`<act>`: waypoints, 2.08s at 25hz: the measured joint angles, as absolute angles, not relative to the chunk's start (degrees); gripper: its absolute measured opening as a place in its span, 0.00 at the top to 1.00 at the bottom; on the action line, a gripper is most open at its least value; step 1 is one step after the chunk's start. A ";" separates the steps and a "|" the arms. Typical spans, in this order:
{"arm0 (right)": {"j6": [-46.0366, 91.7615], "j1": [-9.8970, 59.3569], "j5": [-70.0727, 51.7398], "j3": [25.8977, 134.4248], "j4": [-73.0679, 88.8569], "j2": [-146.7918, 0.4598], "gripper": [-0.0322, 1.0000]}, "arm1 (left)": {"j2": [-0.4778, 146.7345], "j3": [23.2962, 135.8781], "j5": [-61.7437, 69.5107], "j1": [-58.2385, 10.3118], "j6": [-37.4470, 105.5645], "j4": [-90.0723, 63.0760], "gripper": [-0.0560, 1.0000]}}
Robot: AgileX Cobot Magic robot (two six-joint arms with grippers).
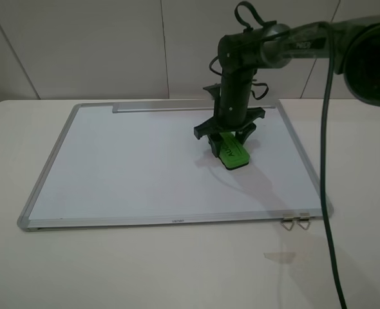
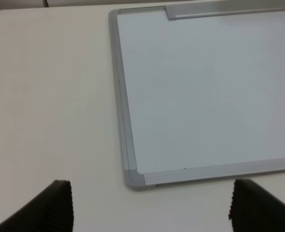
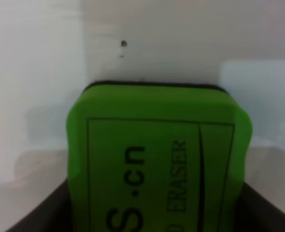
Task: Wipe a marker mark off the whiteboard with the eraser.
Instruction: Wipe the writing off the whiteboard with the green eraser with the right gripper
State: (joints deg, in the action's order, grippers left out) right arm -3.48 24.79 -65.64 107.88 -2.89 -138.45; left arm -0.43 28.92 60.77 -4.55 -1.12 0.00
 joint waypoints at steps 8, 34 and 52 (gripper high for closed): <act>-3.44 24.98 -63.91 108.24 1.20 -138.67 0.39 | -0.43 28.92 60.77 -4.55 -1.12 0.00 0.30; -3.05 24.67 -64.00 110.31 -3.77 -142.06 0.39 | -0.43 28.92 60.77 -4.55 -1.12 0.00 0.30; -3.13 25.65 -63.79 110.46 -3.42 -142.12 0.39 | -0.43 28.92 60.77 -4.55 -1.12 0.00 0.30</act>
